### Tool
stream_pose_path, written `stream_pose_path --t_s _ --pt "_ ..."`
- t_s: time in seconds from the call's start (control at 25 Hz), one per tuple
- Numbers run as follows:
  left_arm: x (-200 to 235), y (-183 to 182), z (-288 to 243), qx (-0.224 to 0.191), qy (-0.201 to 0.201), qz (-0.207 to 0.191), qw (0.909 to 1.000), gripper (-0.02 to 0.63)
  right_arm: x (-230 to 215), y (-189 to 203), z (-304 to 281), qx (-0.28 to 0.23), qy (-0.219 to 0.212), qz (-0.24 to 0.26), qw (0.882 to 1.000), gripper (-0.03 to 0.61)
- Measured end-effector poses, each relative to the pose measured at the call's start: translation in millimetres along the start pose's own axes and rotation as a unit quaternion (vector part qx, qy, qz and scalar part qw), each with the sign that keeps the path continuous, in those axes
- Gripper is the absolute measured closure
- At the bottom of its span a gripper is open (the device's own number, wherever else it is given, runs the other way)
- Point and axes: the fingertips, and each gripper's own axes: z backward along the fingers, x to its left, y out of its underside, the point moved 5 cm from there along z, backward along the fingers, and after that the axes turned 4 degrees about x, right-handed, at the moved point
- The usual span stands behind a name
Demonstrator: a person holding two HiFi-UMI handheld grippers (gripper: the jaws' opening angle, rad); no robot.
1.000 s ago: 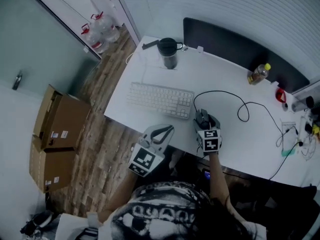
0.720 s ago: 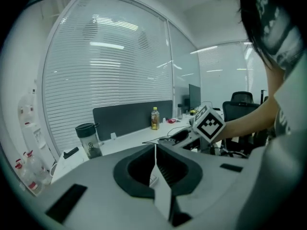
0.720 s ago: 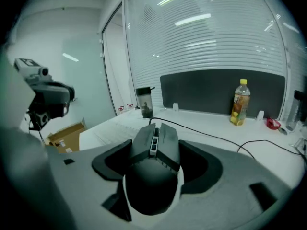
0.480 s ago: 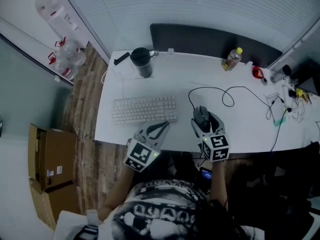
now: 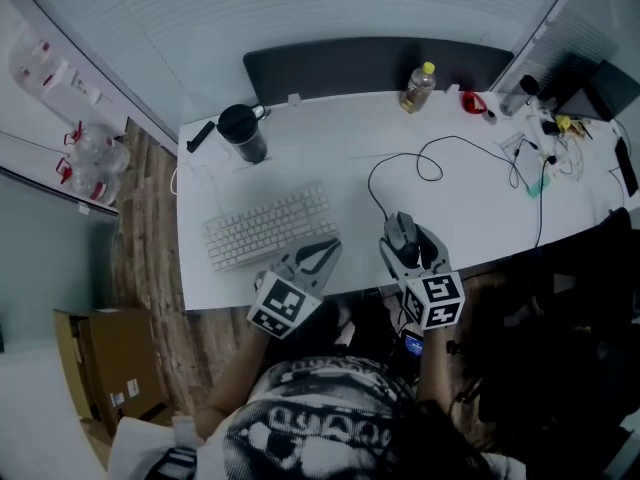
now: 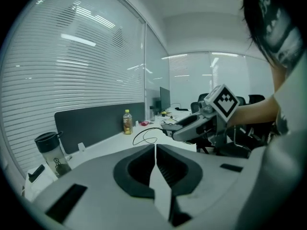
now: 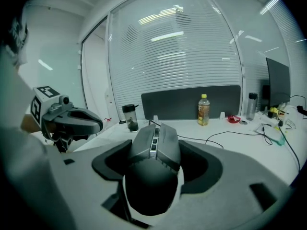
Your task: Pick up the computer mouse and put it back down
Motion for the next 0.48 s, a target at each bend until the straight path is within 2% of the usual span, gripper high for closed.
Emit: stream_pose_path --t_s 0.28,0.48 --pt "-8 -5 -9 -0.003 0.026 -0.007 0.9996 0.607 -8 9 8 0.000 0.023 -0.023 0.999 0.278" --pt "-16 -14 -27 -0.004 0.031 -0.005 0.9995 0.607 -36 7 13 -0.002 0.030 -0.023 0.999 0.278"
